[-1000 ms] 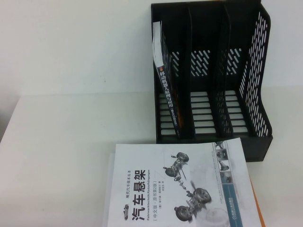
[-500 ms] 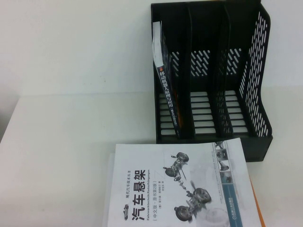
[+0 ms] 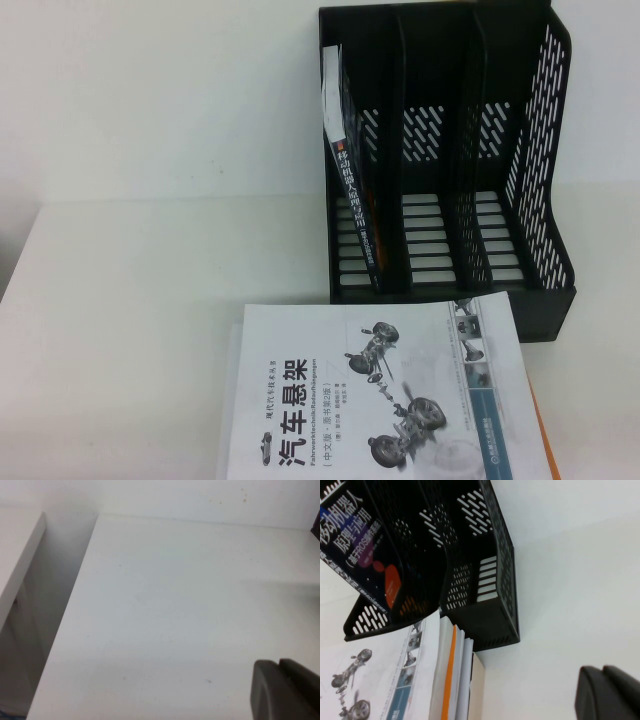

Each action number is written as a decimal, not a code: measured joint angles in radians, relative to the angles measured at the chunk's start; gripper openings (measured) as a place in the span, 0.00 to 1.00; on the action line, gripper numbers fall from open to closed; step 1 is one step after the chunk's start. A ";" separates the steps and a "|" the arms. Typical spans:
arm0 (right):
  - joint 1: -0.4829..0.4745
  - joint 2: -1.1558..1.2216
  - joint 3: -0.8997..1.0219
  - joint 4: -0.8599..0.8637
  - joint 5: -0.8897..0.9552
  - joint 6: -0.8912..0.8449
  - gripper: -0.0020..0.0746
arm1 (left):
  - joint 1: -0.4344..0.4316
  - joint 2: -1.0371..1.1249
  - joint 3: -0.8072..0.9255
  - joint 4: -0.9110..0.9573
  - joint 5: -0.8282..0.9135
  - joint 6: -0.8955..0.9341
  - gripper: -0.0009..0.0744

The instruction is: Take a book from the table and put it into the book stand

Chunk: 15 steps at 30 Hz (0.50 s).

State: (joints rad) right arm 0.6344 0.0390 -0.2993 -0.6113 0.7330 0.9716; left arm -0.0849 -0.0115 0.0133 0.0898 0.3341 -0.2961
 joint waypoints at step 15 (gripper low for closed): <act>0.000 0.000 0.012 -0.014 -0.006 0.000 0.03 | 0.000 0.000 0.000 0.000 0.000 0.000 0.01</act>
State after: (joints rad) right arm 0.6344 0.0390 -0.2872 -0.6248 0.7269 0.9716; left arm -0.0849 -0.0115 0.0133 0.0898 0.3341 -0.2961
